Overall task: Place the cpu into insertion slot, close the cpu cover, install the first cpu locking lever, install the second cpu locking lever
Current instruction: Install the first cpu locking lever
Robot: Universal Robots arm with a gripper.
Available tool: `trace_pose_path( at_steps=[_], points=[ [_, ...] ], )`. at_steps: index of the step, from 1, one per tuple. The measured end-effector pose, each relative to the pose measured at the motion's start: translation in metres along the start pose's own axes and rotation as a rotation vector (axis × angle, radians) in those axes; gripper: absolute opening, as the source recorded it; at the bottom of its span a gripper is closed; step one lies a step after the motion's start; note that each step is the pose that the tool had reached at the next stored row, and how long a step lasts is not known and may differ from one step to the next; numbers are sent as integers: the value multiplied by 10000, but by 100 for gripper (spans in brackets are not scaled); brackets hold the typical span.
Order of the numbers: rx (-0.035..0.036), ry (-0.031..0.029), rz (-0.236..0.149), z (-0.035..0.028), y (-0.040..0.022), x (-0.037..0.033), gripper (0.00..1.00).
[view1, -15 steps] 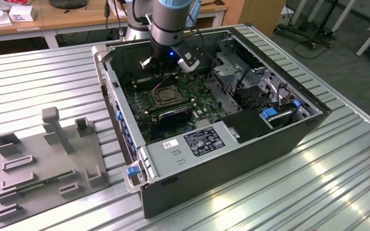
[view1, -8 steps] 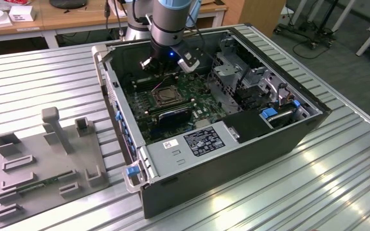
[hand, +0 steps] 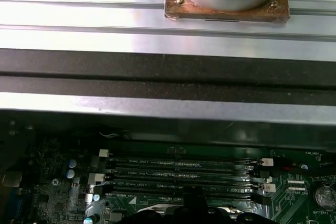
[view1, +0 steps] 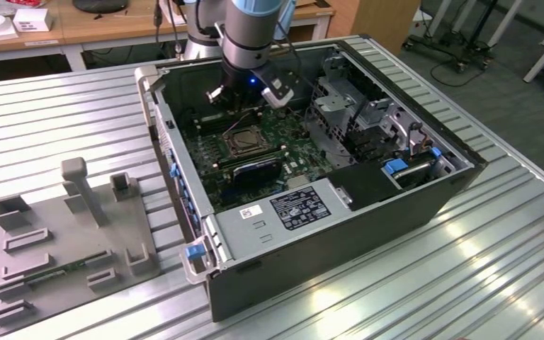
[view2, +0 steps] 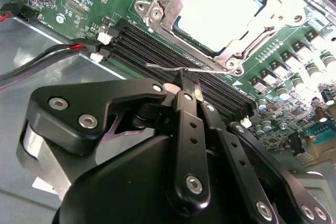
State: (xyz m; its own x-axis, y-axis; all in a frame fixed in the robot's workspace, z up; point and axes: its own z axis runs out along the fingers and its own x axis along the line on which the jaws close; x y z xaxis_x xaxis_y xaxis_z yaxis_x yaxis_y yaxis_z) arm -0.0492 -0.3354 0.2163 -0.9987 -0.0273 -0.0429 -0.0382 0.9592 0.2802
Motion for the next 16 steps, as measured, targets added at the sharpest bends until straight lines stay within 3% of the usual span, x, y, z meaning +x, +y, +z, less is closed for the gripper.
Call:
trace_pose_path(
  at_steps=[16],
  points=[
    [2, 3, 3, 30, 0, -45, 11]
  ],
)
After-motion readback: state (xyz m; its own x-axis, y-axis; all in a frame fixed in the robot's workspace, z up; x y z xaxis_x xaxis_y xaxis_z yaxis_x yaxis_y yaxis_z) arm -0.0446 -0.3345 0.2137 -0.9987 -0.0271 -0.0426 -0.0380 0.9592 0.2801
